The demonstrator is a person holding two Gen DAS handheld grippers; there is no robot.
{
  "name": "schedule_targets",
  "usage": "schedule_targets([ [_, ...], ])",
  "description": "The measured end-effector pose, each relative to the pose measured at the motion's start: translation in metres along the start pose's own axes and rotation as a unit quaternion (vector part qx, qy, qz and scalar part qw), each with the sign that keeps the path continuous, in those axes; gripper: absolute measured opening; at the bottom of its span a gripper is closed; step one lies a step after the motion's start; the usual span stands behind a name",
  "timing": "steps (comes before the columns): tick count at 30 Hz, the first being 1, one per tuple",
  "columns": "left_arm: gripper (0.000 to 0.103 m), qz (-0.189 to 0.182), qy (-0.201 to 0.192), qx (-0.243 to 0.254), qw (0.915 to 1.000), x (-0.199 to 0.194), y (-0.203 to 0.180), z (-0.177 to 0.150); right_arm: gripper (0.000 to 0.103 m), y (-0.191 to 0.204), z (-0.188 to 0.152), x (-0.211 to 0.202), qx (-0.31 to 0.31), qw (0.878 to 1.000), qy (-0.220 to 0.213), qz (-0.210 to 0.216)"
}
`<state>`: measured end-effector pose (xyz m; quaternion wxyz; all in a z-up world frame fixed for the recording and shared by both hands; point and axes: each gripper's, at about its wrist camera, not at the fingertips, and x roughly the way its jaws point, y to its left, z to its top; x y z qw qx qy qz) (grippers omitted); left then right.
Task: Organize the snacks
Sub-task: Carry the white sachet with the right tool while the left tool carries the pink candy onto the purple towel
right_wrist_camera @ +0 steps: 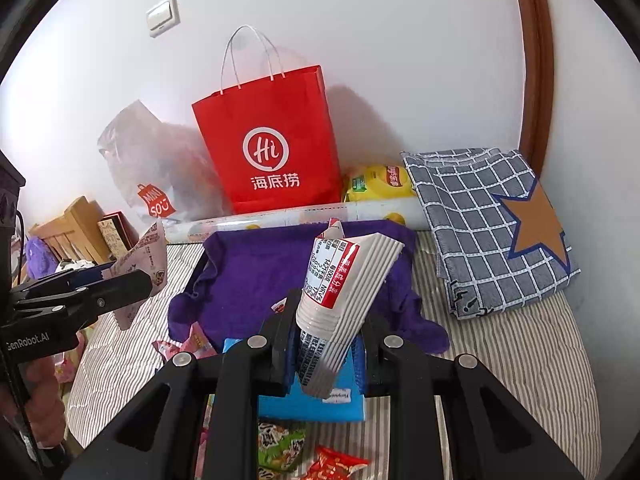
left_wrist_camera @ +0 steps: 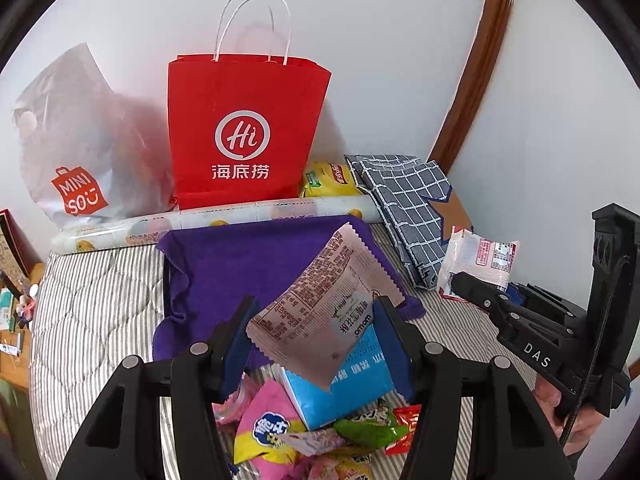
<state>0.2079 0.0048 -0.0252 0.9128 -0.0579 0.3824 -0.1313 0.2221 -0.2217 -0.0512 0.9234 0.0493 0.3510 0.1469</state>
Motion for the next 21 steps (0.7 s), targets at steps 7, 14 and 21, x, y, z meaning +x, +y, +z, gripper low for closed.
schedule_targets([
  [7,0.056,0.007,0.003,0.002,1.0000,0.015,0.007,0.011,0.023,-0.002,0.016,0.021,-0.010,1.000,0.003,-0.001],
  [14,0.056,0.025,0.004,-0.007,0.9996,0.031,0.030,0.026,0.023,-0.006,0.034,0.048,-0.013,1.000,0.010,0.000],
  [21,0.056,0.049,0.011,-0.020,0.9985,0.054,0.058,0.042,0.023,-0.017,0.054,0.083,-0.011,1.000,0.016,0.001],
])
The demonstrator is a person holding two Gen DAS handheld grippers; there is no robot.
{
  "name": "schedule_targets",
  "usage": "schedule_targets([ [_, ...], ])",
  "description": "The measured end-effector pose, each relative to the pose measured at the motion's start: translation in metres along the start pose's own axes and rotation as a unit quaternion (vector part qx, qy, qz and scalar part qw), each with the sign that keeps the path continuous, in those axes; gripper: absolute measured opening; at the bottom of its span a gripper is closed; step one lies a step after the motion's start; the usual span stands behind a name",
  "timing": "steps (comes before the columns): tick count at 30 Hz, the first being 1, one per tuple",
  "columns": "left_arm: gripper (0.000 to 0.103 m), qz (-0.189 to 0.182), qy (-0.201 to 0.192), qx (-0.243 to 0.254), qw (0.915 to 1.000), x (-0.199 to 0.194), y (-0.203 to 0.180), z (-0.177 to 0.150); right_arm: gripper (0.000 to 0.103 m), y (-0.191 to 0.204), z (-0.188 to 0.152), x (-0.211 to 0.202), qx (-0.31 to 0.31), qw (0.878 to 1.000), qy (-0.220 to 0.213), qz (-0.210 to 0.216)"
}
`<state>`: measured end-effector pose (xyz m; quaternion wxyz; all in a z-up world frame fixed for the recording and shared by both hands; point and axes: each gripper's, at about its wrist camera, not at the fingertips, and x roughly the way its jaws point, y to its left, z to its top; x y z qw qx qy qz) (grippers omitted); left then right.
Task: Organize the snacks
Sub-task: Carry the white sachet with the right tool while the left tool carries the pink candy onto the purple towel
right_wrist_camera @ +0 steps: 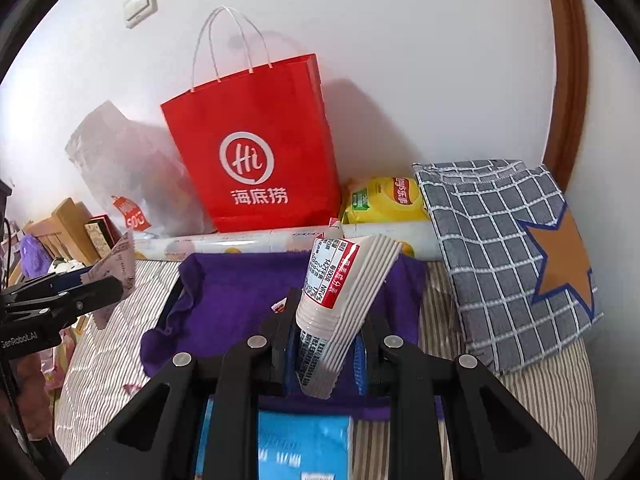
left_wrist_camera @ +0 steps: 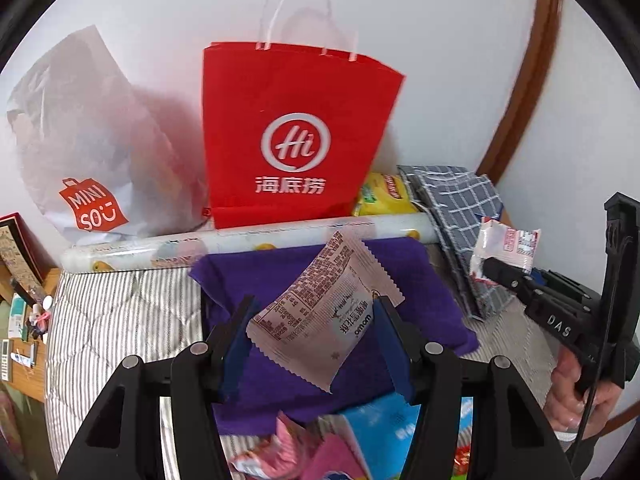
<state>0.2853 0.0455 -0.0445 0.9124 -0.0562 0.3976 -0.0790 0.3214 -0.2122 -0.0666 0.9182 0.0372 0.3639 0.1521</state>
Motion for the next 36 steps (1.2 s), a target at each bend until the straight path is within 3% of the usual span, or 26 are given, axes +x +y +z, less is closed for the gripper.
schedule_targets([
  [13,0.056,0.019,0.042,-0.017,0.9988,0.075,0.031,0.024,0.023,-0.021,0.026,0.081,0.003,0.999,0.040,0.004],
  [24,0.056,0.015,0.090,-0.029,0.9954,0.147,0.052,0.020,0.023,-0.026,0.016,0.145,-0.002,0.995,0.103,0.016],
  [36,0.056,0.026,0.133,-0.030,0.9904,0.175,0.057,0.004,0.023,-0.019,-0.006,0.183,-0.020,0.987,0.157,0.035],
])
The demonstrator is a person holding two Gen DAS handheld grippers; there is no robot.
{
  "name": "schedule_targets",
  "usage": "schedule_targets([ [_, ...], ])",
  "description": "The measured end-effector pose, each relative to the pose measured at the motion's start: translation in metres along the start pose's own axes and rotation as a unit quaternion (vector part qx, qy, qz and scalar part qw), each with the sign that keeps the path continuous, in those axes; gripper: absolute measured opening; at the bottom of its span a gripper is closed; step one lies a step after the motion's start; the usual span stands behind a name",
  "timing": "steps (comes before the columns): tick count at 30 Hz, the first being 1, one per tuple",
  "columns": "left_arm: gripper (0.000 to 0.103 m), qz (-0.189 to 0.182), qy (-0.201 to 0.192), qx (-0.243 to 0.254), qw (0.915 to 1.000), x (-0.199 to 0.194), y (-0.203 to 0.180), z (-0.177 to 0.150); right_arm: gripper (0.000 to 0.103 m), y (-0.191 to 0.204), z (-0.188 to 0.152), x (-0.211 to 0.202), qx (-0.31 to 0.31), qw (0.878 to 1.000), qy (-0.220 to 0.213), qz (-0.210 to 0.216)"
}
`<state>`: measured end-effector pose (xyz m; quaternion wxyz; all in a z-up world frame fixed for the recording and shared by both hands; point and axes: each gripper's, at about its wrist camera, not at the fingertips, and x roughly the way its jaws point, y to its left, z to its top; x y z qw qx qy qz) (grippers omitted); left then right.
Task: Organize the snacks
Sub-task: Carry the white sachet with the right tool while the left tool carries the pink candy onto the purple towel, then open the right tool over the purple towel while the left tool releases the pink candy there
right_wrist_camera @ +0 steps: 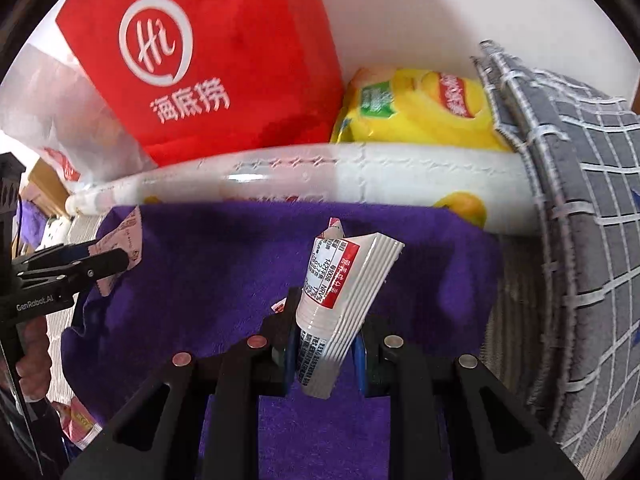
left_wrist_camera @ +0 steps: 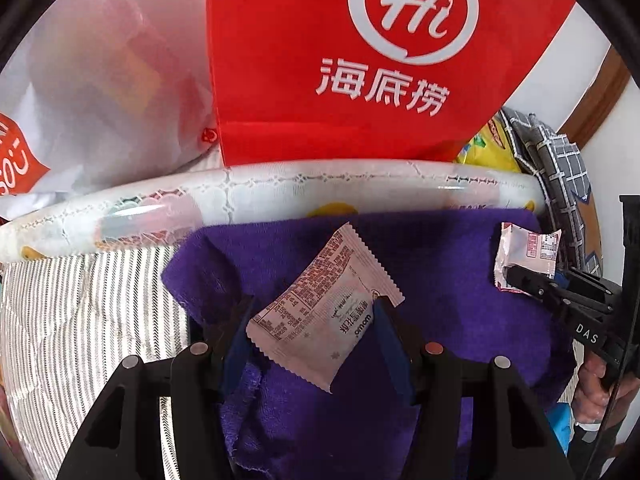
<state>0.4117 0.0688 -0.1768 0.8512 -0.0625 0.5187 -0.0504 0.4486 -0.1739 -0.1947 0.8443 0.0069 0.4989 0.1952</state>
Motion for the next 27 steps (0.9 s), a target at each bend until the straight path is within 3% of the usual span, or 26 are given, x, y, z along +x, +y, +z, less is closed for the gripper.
schedule_targets([
  [13,0.057,0.013,0.017,0.003,0.9998,0.007,0.001,-0.002,0.028,0.013,-0.003,0.010,-0.019,1.000,0.013,-0.013],
  [21,0.057,0.017,0.024,0.007,0.9995,0.012,-0.004,0.000,0.046,0.009,-0.002,-0.002,-0.036,0.997,-0.002,-0.061],
  [27,0.071,0.019,0.028,0.008,0.9994,0.014,-0.008,0.003,0.055,0.004,-0.001,-0.016,-0.034,0.996,-0.019,-0.075],
])
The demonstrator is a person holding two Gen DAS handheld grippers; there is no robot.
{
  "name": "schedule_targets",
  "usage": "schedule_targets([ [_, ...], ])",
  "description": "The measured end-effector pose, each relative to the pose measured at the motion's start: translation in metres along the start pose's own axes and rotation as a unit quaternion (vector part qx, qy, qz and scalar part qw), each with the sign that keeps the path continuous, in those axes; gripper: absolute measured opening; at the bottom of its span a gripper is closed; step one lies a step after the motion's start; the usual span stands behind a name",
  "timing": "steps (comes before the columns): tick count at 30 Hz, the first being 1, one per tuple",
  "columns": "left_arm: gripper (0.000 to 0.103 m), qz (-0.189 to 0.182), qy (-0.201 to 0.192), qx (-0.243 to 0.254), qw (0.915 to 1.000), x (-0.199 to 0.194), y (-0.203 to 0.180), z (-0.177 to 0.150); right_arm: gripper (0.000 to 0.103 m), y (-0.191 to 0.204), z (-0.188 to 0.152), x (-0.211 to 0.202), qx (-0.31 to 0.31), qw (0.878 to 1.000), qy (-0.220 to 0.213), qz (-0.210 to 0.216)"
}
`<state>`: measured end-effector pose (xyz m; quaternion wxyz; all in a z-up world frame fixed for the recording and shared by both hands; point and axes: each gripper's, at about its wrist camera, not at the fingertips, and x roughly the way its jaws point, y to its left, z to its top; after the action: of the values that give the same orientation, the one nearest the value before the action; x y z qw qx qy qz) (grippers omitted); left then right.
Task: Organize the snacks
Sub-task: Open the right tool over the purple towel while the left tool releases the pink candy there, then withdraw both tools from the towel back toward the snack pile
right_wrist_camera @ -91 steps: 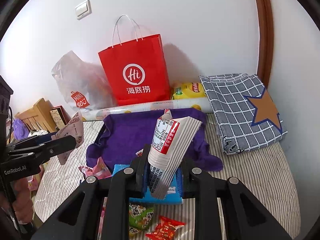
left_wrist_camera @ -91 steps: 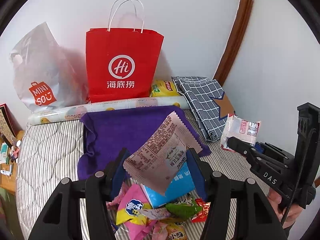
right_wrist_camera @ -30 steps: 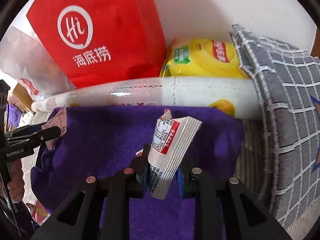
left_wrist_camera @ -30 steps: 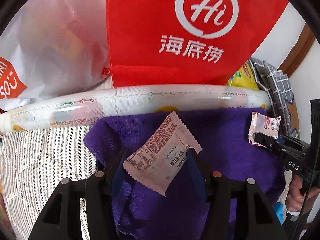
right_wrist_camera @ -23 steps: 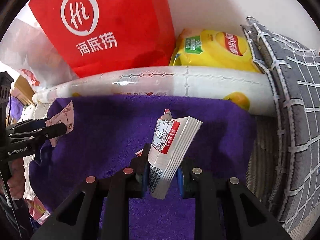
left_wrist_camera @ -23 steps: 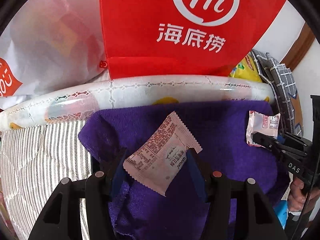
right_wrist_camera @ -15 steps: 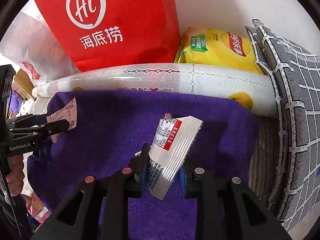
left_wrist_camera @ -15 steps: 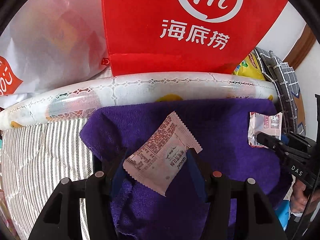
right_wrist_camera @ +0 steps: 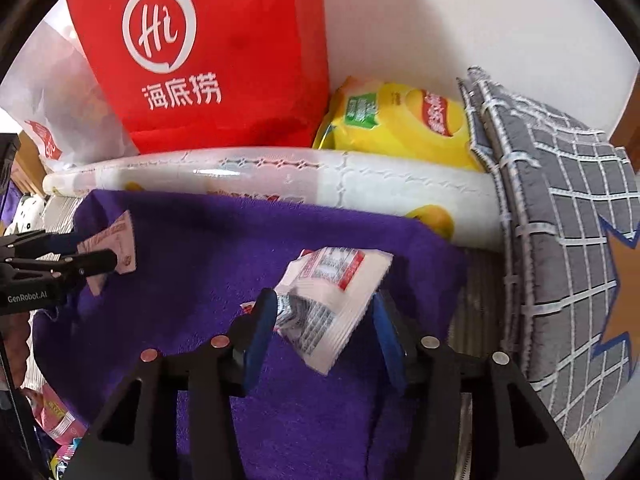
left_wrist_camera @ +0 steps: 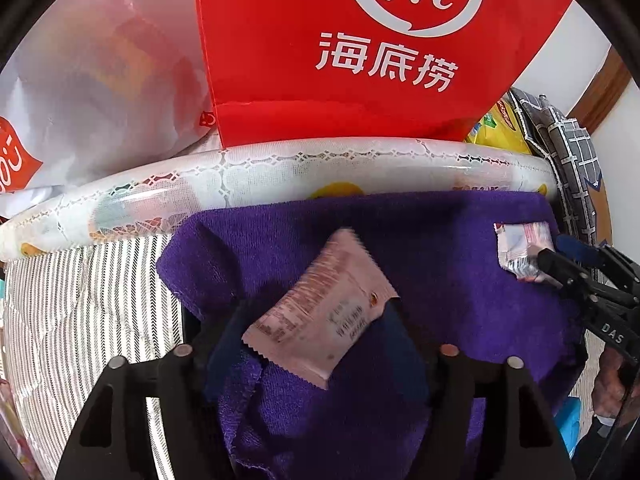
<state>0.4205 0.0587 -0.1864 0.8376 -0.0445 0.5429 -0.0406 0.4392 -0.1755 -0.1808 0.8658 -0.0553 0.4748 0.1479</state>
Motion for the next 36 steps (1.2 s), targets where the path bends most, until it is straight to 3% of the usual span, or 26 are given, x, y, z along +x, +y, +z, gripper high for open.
schedule_targets([
  [9,0.072,-0.005,-0.006,0.004,1.0000,-0.007,0.000,0.000,0.063,0.004,0.003,-0.026,-0.003,0.999,-0.044,0.002],
  [23,0.072,-0.006,-0.043,0.021,0.9988,-0.037,-0.006,-0.001,0.063,0.022,0.001,-0.049,-0.002,0.995,-0.096,0.009],
  [32,0.072,-0.001,-0.069,0.024,0.9973,-0.065,-0.011,0.000,0.063,0.026,-0.004,-0.067,0.013,0.994,-0.108,-0.005],
  [36,0.072,-0.022,-0.083,0.026,0.9960,-0.084,-0.016,-0.004,0.063,0.027,-0.013,-0.078,0.027,0.997,-0.077,0.015],
])
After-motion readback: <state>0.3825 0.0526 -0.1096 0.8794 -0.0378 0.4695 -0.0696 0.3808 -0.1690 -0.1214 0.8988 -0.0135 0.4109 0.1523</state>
